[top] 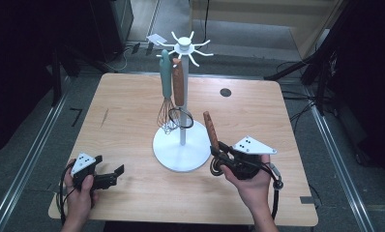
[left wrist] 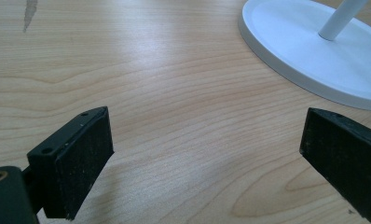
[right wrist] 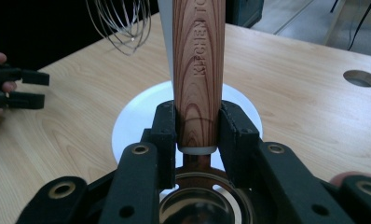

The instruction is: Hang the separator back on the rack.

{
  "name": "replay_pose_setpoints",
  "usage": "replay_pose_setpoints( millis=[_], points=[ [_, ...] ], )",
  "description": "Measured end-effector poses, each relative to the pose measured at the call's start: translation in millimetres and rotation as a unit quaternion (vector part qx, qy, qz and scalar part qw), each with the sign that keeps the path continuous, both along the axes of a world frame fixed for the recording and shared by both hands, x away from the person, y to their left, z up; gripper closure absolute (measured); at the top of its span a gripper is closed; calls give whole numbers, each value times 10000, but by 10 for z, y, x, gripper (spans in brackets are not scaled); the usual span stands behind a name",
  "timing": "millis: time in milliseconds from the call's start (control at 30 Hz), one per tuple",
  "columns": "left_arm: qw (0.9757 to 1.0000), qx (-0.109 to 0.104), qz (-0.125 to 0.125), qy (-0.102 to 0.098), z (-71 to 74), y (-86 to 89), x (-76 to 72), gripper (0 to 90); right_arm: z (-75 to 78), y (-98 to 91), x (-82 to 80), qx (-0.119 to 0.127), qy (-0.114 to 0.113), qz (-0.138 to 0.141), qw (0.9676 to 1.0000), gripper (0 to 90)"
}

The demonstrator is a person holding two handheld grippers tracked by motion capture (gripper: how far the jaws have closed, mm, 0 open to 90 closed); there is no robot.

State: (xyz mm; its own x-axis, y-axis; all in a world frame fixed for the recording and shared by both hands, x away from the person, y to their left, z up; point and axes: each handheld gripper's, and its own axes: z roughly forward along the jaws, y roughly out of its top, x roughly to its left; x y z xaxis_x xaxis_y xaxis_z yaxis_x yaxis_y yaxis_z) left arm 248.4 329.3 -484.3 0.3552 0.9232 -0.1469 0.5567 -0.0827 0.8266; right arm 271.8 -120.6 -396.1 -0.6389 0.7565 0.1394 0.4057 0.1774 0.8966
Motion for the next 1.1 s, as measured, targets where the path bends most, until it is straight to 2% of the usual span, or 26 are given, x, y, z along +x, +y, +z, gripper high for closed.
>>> replay_pose_setpoints(
  millis=[100,433,600,833,1033,1100],
  points=[
    [10000,-44,15,-3,0,12,-4,26,34,2,-16,117,-71,49,9999,712],
    [9999,-74,85,-57,-3,21,-14,26,116,53,-87,279,-253,36,9993,711],
    [9998,-73,154,-66,-4,26,-24,26,161,54,-117,471,-324,86,9983,712],
    [9997,-57,228,-82,-3,32,-27,26,215,123,-144,441,-422,168,9980,711],
    [9996,-46,265,-80,-3,31,-27,26,267,164,-147,500,-511,225,9972,712],
    [9995,-67,301,-83,-4,31,-26,25,287,178,-151,554,-551,168,9968,711]
  ],
)
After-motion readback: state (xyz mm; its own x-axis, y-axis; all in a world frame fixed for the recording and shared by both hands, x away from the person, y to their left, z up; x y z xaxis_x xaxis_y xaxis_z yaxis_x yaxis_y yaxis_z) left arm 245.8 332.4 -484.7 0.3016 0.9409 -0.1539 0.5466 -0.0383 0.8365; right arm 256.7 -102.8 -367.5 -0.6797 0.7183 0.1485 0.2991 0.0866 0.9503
